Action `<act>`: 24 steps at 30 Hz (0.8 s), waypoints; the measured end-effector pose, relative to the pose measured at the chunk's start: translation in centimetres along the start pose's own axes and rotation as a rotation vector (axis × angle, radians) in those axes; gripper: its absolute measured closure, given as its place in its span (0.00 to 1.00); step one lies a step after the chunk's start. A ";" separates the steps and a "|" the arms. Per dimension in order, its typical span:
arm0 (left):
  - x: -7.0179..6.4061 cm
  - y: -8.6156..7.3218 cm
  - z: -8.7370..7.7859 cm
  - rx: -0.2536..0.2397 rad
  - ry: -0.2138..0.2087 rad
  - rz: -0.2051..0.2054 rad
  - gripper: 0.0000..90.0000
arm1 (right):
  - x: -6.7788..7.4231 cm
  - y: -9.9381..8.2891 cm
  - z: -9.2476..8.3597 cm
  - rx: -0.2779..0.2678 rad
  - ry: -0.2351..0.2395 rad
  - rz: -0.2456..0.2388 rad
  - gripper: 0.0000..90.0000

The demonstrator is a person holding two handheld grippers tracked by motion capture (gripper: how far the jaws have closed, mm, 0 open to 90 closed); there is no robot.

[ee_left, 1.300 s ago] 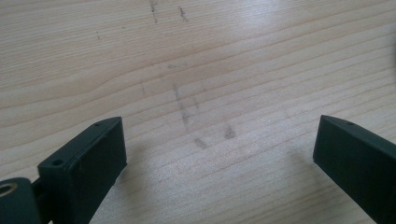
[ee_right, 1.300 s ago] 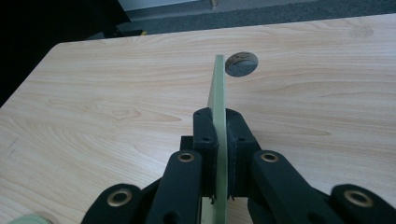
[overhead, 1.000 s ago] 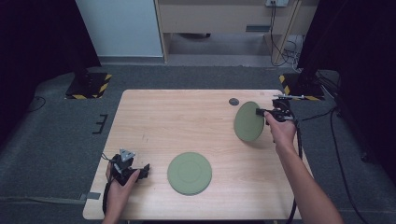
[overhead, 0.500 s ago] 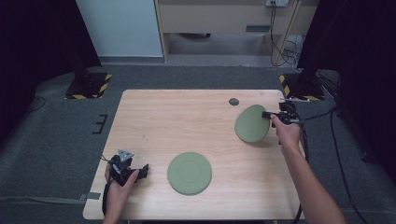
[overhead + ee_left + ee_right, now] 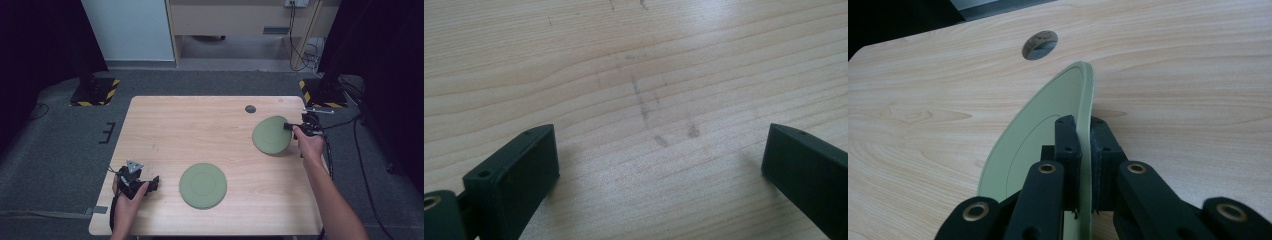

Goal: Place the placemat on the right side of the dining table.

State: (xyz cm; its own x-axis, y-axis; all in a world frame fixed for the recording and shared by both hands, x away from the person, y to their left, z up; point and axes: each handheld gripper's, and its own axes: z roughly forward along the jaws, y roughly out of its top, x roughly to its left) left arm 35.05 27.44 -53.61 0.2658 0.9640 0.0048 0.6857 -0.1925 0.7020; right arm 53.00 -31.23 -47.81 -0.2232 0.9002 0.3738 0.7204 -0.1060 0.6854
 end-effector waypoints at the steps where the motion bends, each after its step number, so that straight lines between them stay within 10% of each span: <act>1: 0.0 0.0 0.0 0.000 0.000 0.000 0.01 | -0.1 -0.1 0.1 0.001 -0.003 0.003 0.95; 24: 0.0 0.0 0.0 0.000 0.000 0.000 0.01 | -2.2 -1.5 0.7 0.026 0.001 0.049 0.95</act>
State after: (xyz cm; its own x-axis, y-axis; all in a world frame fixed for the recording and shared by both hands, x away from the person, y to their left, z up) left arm 35.05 27.44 -53.61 0.2654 0.9641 0.0048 0.6858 -0.1923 0.7020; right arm 52.86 -32.77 -50.05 -0.1883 0.8939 0.4069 0.7470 -0.1386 0.6502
